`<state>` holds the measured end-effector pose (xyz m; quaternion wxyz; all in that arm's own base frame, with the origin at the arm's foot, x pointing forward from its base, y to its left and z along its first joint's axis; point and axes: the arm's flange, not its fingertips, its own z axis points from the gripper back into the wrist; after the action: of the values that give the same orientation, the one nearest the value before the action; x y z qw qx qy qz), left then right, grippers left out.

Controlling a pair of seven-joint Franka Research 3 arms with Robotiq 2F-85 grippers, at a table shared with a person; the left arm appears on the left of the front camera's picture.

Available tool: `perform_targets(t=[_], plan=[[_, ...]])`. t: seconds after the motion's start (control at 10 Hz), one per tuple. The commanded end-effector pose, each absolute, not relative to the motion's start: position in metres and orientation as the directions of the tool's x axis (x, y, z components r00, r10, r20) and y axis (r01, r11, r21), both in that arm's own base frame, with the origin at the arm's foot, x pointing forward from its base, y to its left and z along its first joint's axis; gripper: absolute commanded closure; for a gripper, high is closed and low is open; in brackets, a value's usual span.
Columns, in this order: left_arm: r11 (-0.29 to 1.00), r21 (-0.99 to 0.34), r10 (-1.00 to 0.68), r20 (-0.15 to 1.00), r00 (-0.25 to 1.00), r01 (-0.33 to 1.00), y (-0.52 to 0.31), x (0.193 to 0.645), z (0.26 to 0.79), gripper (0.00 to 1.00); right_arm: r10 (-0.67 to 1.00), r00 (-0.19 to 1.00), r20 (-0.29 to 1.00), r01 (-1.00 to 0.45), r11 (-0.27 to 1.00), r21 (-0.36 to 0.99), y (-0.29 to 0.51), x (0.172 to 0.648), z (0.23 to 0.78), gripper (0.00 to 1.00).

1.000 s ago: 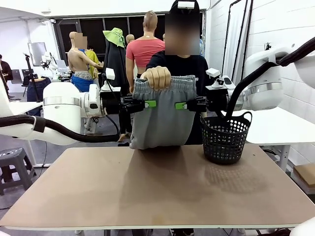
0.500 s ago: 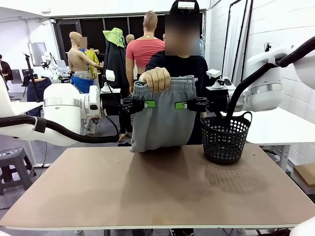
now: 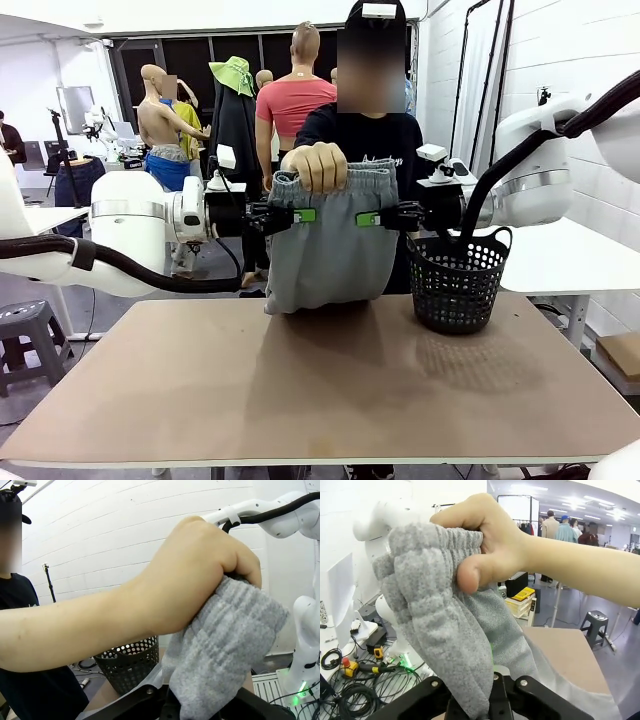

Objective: Fold the training pants.
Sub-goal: Release the ends of the Training pants and then grab the overlapped ends.

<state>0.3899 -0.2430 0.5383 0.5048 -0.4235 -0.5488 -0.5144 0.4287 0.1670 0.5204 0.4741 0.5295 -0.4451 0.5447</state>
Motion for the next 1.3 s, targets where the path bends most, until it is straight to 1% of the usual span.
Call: perform_targets(t=[0.0,1.2], plan=[[0.114,0.129,-0.035,0.991,-0.126,0.985,-0.2431,0.3869,0.5420,1.00,0.022,0.012,1.000,-0.989,-0.145,0.015,0.1676,0.4271,0.5233,1.00],[0.114,0.129,-0.035,0.991,-0.126,0.985,-0.2431,0.3869,0.5420,1.00,0.022,0.012,1.000,-0.989,-0.145,0.015,0.1676,0.4271,0.5233,1.00]])
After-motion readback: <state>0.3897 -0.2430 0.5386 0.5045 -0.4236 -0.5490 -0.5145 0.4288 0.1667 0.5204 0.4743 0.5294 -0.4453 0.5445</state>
